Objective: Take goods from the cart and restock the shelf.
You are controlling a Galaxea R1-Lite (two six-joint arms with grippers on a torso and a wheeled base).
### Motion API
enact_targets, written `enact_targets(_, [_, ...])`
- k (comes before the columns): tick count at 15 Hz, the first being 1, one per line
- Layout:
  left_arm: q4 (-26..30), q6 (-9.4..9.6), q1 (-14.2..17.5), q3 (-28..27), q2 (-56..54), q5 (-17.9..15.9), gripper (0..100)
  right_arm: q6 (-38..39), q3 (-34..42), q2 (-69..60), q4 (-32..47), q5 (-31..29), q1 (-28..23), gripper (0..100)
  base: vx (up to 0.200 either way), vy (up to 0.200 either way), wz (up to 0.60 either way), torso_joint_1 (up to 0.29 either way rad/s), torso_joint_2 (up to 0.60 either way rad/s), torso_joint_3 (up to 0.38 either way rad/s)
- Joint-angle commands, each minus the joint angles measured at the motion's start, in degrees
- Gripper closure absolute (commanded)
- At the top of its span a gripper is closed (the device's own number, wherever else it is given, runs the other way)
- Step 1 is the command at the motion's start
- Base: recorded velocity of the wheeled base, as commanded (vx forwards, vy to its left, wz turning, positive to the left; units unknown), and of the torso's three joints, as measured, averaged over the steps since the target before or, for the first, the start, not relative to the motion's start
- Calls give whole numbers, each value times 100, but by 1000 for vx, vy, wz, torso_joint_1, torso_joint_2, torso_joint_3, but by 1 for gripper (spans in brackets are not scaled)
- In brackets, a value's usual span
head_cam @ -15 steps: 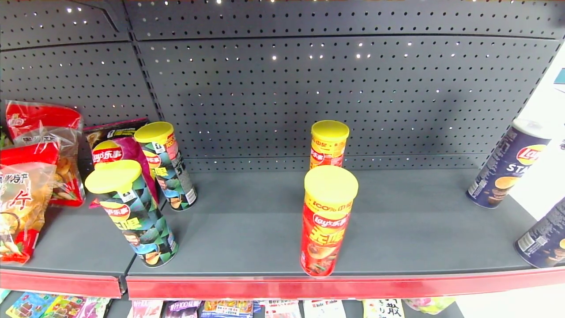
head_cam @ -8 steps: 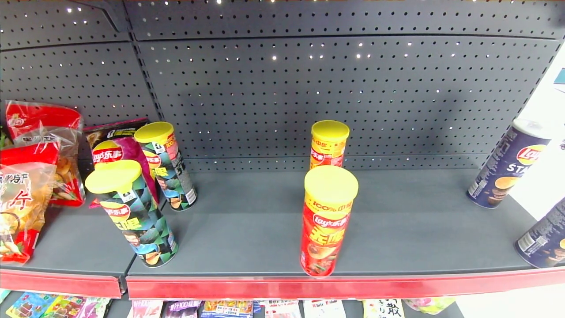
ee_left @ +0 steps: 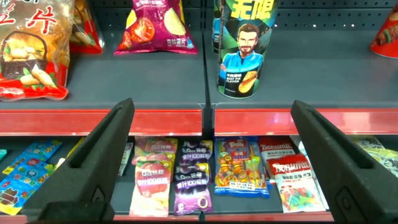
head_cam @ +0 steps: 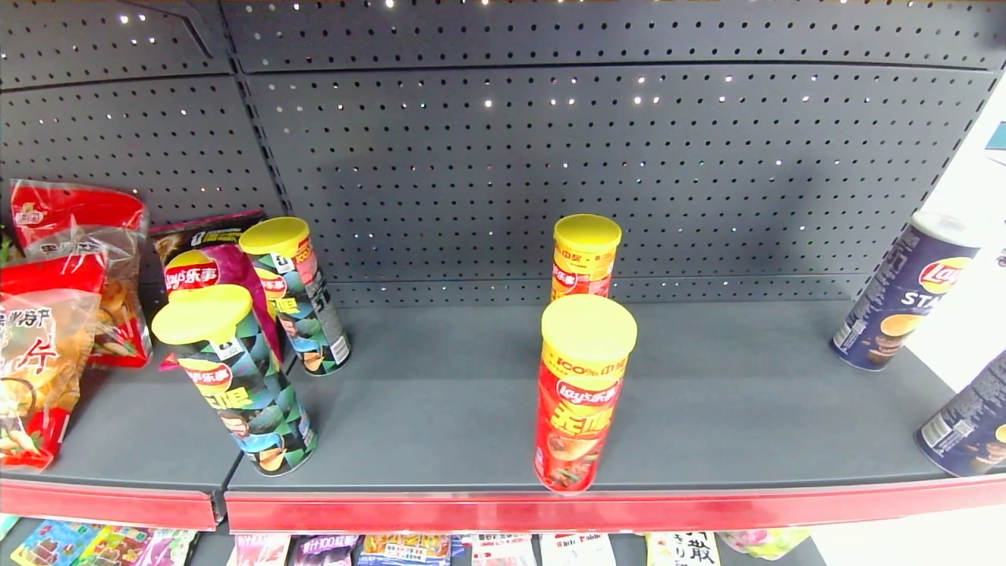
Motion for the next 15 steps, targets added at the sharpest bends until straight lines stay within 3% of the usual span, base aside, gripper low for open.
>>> enact_targets(1, [0,-4,1,1,5,0,0,291,-531,2310,-1238,357,398,0,0,0,0,0,0,0])
enact_targets(3, [0,-4,1,1,5,-9,0,537,-513,3796,-2724,647,529,0,0,0,0,0,0,0])
enact_targets(4, [0,-4,1,1,5,0,0,625,-531,5114,-4086,972,547,0,0,0,0,0,0,0])
enact_targets(5, [0,-4,1,1,5,0,0,616,-583,5721,-4552,1367,547,0,0,0,0,0,0,0])
enact_targets(7, [0,-4,1,1,5,0,0,573,-698,6450,-4727,2343,529,0,0,0,0,0,0,0])
enact_targets(11, [0,-4,1,1,5,0,0,221,-662,7118,-4807,3275,389,0,0,0,0,0,0,0])
enact_targets(15, [0,-4,1,1,5,0,0,-421,-680,8085,-6116,4224,108,0,0,0,0,0,0,0])
